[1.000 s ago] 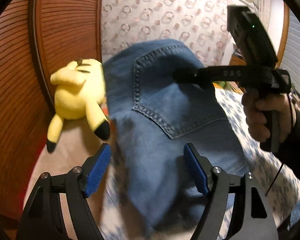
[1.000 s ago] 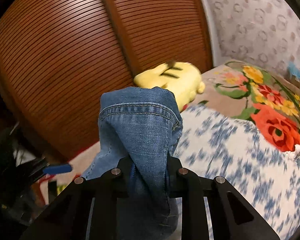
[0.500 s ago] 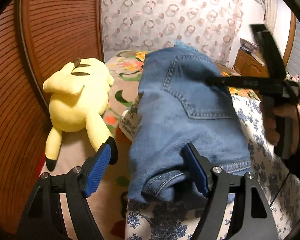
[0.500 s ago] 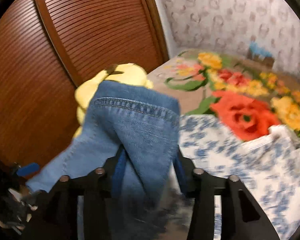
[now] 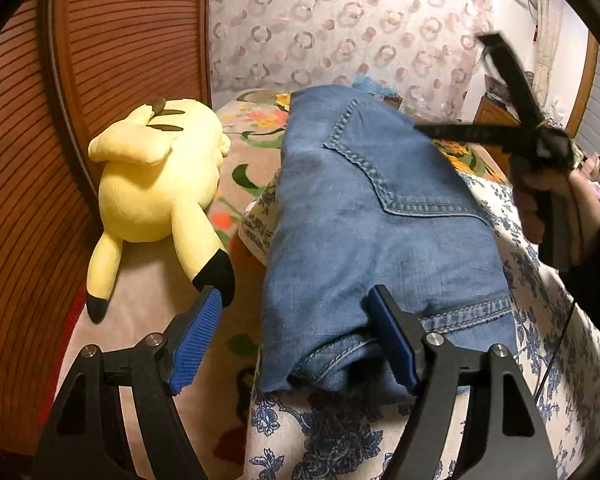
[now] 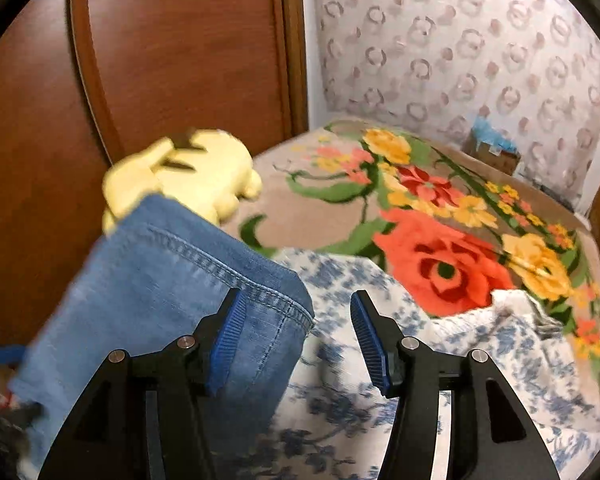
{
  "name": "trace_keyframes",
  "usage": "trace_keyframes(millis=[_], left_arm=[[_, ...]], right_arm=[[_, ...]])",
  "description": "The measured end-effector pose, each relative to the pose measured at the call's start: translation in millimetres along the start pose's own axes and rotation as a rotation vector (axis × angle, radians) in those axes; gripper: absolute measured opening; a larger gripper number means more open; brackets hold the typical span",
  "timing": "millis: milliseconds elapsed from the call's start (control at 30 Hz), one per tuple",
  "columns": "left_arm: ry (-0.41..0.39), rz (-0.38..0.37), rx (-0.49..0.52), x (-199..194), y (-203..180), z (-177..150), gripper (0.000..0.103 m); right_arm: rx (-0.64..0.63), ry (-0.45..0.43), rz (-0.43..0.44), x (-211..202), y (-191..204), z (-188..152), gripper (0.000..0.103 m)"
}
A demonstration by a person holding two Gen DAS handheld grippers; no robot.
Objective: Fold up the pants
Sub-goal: 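Lower the folded jeans beside the yellow plush toy and open the right tool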
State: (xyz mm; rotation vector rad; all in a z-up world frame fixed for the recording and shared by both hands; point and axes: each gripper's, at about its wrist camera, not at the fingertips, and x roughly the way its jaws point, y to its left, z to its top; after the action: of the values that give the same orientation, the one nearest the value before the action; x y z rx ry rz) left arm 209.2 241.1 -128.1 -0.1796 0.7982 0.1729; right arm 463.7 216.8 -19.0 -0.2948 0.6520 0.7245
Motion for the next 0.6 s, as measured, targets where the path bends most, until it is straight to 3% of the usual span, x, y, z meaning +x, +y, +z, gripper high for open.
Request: trace_keyframes(millis=[167,300,600], left_arm=[[-0.023,0.017,0.007,-9.8,-4.4,3.1,0.076],[-0.067,0.028,0.016,-28.0,-6.7,7.2,0.076],[-0.159,-0.005,0.076,-77.1,-41.9,8.0,0.078]], right_arm=[[0.04,0.022,-0.022,6.6,-6.9,-7.5,0.056],[0.058,0.004,-0.008,-13.1,-3.7,-1.9,0.056],[0.067,-0.132,0.039,-139.8,-7.9,-59.6,0.056]])
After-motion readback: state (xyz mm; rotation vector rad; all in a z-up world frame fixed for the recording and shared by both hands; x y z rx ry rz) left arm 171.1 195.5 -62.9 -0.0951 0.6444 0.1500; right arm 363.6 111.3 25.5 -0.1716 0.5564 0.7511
